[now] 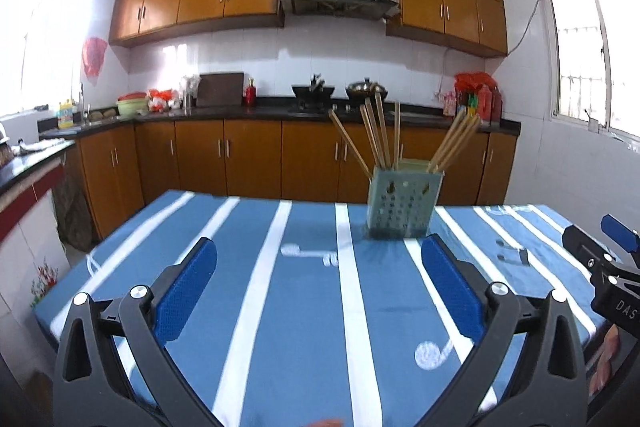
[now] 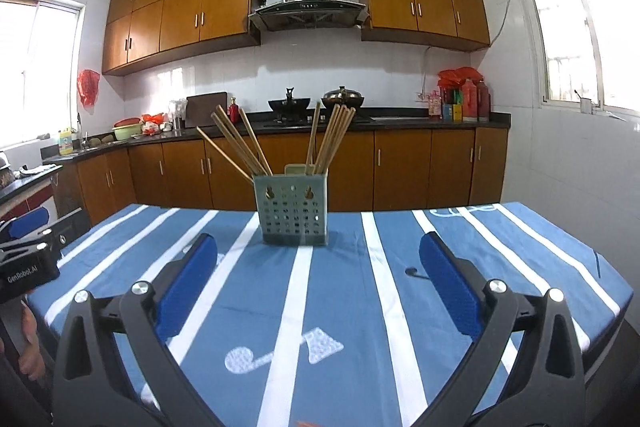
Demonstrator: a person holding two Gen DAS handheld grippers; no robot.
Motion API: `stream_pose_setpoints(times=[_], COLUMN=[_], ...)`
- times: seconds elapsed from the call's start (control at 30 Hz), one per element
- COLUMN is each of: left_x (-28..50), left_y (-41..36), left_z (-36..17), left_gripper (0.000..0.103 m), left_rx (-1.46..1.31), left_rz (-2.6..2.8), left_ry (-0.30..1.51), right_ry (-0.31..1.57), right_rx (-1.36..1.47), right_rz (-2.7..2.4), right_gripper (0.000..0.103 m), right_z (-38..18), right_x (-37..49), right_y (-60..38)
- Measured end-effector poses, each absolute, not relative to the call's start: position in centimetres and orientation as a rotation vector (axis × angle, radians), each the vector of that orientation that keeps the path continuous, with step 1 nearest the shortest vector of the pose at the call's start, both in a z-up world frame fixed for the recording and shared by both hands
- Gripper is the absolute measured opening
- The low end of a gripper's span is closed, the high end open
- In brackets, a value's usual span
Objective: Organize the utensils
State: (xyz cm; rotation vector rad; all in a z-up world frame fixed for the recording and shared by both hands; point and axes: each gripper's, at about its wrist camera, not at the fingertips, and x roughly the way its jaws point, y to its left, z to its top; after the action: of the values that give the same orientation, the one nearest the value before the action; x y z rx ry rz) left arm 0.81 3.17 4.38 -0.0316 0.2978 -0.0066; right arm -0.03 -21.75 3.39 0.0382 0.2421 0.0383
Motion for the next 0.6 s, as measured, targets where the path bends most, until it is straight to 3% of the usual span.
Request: stream_pose_setpoints(times=[0.6], left_x=[-0.4], left_y=[2.1], left_z=[1.1], left_gripper=[0.101], left_rx=[-0.001], left_rz=[-0.003], left_ry=[0.349], right_ry=[0.308], right_rx=[0.046], right_rz=[0.035], right_gripper=[0.099], right_z=[0.8], right_x=[-0.3], right_y=[-21.8])
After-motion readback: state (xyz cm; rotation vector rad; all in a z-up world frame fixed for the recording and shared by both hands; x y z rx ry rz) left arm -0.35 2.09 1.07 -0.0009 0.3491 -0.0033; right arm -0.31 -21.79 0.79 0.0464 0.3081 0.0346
